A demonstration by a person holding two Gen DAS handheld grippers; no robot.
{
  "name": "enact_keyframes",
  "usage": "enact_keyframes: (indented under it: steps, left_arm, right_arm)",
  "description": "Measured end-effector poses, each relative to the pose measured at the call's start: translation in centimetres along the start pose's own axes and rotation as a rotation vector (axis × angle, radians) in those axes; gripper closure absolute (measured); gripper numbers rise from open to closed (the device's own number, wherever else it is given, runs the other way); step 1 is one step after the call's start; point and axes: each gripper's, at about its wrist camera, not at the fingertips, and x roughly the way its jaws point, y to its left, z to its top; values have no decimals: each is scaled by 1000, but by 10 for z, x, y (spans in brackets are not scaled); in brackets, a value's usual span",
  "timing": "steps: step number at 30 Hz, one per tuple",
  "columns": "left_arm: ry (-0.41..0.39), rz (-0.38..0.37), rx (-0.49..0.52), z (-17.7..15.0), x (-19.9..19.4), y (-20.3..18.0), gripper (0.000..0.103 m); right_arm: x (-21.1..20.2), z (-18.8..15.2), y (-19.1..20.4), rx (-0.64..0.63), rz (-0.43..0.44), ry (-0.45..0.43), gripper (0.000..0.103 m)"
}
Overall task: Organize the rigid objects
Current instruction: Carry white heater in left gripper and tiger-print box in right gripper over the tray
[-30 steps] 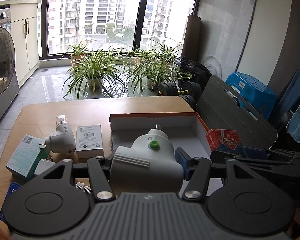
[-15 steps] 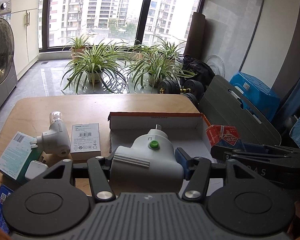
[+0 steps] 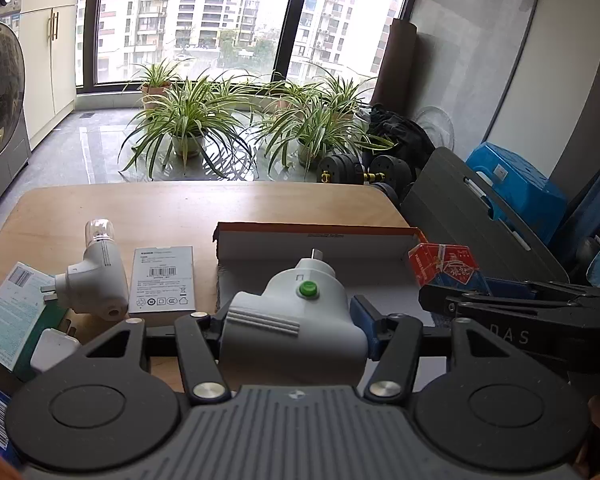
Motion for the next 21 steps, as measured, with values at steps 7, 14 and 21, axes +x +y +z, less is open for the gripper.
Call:
enact_keyframes:
  steps: [7, 14, 21]
  left_arm:
    - [12, 10, -6, 2, 13, 2, 45]
    - [28, 14, -6, 3, 27, 5, 45]
    - [49, 13, -13, 4, 44, 8, 45]
  right_arm:
    - [10, 5, -1, 4, -1, 8, 32]
    - [28, 9, -3, 2, 0, 25, 32]
    - [44, 11, -5, 0, -7, 41, 31]
